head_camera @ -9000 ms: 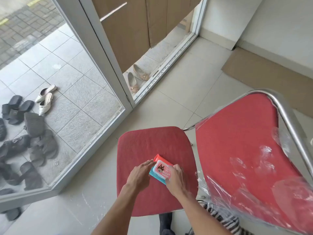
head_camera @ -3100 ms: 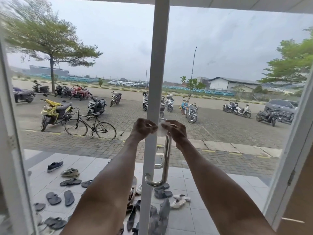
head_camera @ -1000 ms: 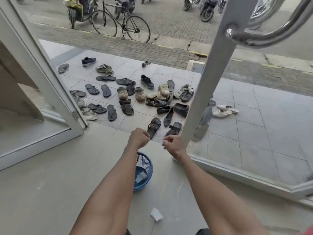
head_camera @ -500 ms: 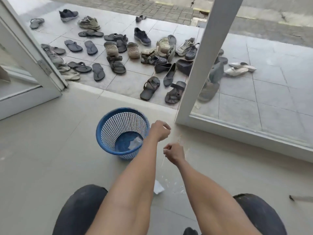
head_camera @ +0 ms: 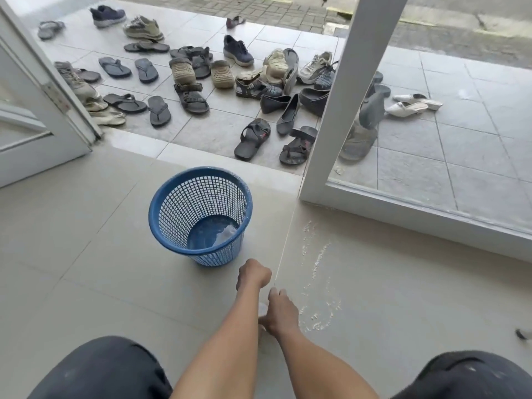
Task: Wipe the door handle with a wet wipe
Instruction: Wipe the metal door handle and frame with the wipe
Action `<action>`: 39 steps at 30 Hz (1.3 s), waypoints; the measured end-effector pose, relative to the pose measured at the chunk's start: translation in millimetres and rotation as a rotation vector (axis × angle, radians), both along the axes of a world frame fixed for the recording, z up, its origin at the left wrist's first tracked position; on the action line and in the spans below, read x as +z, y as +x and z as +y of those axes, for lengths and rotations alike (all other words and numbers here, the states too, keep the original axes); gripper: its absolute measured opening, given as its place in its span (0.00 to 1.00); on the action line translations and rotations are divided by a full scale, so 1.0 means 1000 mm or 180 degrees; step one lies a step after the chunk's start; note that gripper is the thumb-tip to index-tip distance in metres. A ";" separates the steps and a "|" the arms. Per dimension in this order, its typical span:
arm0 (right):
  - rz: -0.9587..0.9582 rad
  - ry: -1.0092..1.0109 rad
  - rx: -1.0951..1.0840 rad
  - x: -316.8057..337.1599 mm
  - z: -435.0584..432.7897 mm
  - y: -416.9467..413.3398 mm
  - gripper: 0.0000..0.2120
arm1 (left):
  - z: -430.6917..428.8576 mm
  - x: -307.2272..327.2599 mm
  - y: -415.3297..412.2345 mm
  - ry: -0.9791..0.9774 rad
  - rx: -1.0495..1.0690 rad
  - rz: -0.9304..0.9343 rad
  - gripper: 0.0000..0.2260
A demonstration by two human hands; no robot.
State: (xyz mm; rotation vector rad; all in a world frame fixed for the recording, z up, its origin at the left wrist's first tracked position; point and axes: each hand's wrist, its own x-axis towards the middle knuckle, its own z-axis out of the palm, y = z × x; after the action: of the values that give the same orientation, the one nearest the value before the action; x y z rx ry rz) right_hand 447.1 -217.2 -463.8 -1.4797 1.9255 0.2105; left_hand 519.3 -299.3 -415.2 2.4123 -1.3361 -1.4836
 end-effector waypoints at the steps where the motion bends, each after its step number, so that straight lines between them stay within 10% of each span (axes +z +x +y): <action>1: 0.0086 -0.0006 0.0043 -0.003 0.003 0.000 0.23 | 0.002 -0.002 0.004 0.0034 0.0057 0.0002 0.16; 6: -0.0195 -0.0105 -0.0283 -0.004 0.012 -0.002 0.05 | 0.007 0.000 0.014 0.0083 0.0244 -0.0022 0.17; 19: -0.0786 -0.1320 -0.1457 0.156 -0.042 -0.034 0.05 | -0.006 0.156 -0.019 -0.0150 0.0104 0.0053 0.20; 39: -0.0541 -0.4111 -0.1660 0.889 -0.128 -0.098 0.13 | -0.115 0.899 -0.083 -0.2203 -0.0369 0.1292 0.11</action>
State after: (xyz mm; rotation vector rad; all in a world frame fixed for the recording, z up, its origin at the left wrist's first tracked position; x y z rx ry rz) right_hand 349.6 -345.4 425.1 -1.4698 2.2719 -1.5870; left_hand 436.3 -414.4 484.3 1.5459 -1.5602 -1.1663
